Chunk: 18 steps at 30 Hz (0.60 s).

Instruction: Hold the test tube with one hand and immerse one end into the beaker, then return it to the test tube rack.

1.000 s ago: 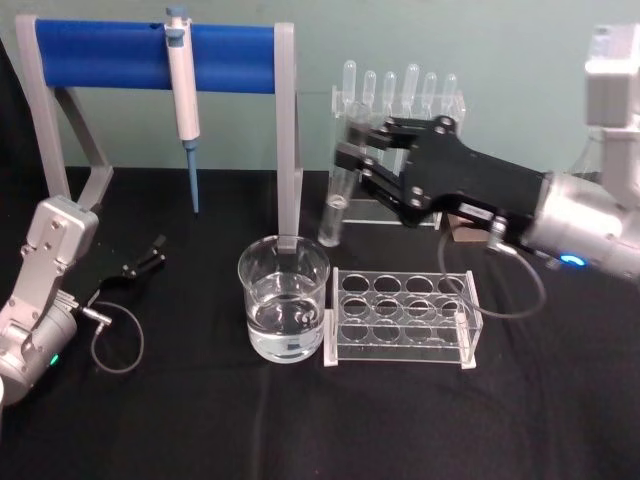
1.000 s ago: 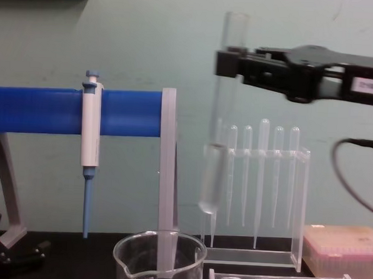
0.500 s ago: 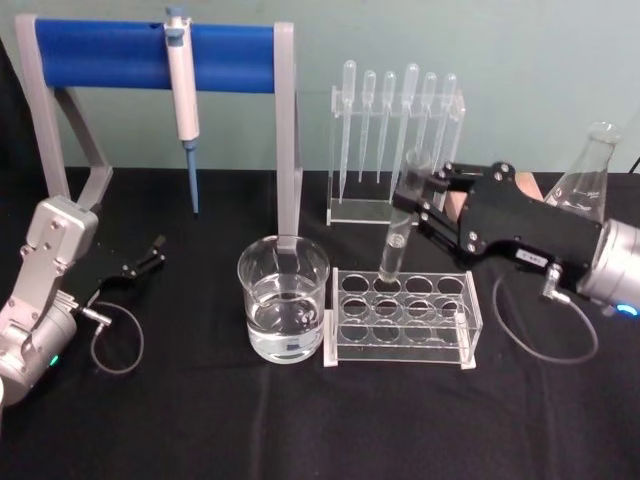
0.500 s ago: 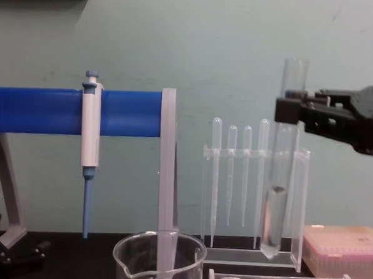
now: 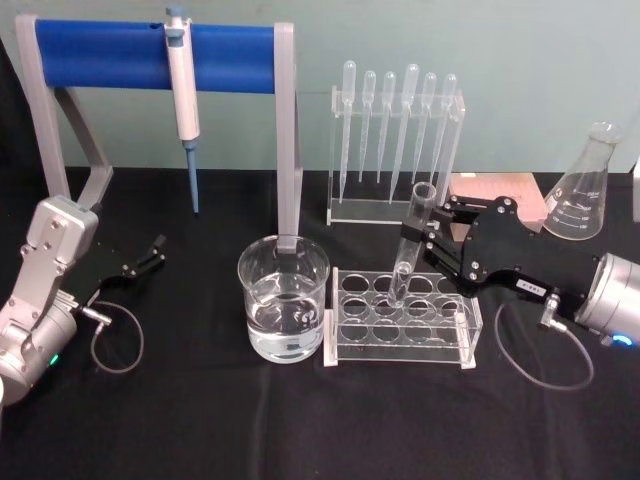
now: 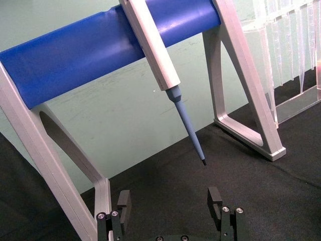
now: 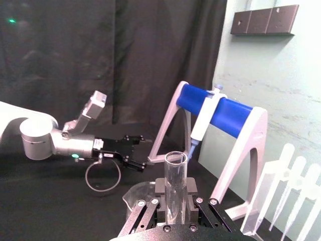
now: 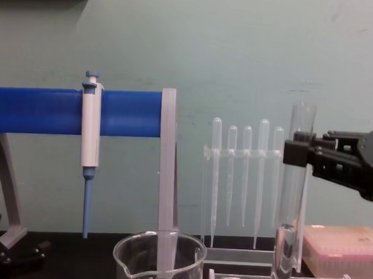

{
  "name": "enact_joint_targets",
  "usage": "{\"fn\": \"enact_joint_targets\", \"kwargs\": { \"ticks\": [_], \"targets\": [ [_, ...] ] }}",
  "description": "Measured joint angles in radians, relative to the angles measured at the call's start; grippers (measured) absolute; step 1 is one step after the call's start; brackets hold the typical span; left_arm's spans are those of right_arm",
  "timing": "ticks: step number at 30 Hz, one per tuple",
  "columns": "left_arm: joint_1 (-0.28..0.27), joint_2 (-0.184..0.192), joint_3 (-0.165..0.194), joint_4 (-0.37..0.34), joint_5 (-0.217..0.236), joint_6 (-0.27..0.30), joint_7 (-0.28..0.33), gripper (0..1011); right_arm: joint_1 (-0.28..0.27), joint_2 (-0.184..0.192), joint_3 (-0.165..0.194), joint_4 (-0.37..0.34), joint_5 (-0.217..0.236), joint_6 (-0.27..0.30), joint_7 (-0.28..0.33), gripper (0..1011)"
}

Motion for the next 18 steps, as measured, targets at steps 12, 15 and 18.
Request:
{"fn": "enact_joint_targets", "kwargs": {
  "ticks": [12, 15, 18],
  "targets": [
    [0.0, 0.0, 0.0, 0.0, 0.0, 0.0, 0.0, 1000, -0.018, -0.025, 0.014, 0.043, -0.013, -0.023, 0.002, 242],
    [0.0, 0.0, 0.0, 0.0, 0.0, 0.0, 0.0, 1000, -0.018, -0.031, 0.016, 0.05, -0.013, -0.027, 0.007, 242],
    [0.0, 0.0, 0.0, 0.0, 0.0, 0.0, 0.0, 1000, -0.017, -0.038, 0.016, 0.057, -0.014, -0.031, 0.011, 242]
  ]
}}
